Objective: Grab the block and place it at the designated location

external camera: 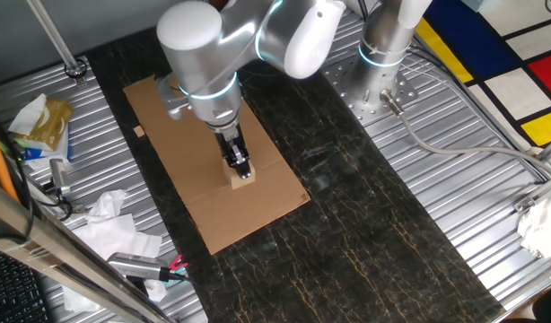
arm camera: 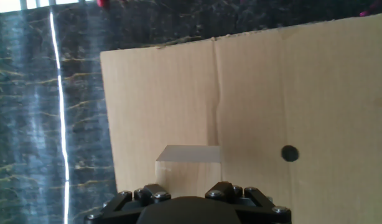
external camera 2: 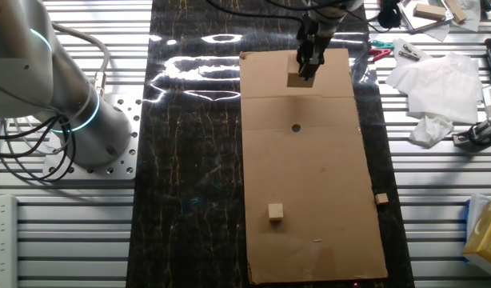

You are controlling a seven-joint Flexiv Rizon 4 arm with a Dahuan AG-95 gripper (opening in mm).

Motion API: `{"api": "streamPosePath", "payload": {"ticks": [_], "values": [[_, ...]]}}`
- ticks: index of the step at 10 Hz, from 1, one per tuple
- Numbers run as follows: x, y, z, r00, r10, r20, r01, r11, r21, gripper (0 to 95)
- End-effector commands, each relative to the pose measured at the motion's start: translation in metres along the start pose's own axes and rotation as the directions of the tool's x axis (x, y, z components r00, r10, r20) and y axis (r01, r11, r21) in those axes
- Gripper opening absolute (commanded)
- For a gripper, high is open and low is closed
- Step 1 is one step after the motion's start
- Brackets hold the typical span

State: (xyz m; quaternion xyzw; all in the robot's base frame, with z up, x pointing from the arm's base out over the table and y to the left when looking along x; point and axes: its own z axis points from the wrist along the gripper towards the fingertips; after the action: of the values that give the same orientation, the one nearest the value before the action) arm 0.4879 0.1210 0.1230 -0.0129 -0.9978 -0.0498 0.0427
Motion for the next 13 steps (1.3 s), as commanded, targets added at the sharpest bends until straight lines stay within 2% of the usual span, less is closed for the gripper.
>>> {"api": "streamPosePath", "payload": {"ticks": [1,6,8,9,13], "values": [[-0.0009,-0.0055,-0.0013,1.0,-0.013,0.002,0.013,1.0,0.0,0.0],[-0.0022,-0.0056,-0.0001,1.0,-0.019,0.011,0.019,1.0,0.006,0.0],[-0.0022,-0.0056,-0.0001,0.999,-0.031,0.032,0.03,0.999,0.009,0.0],[-0.0021,-0.0056,-0.0001,0.998,-0.046,0.054,0.045,0.999,0.01,0.0],[0.0005,-0.0059,0.0013,0.996,-0.063,0.066,0.063,0.998,0.011,0.0]]}}
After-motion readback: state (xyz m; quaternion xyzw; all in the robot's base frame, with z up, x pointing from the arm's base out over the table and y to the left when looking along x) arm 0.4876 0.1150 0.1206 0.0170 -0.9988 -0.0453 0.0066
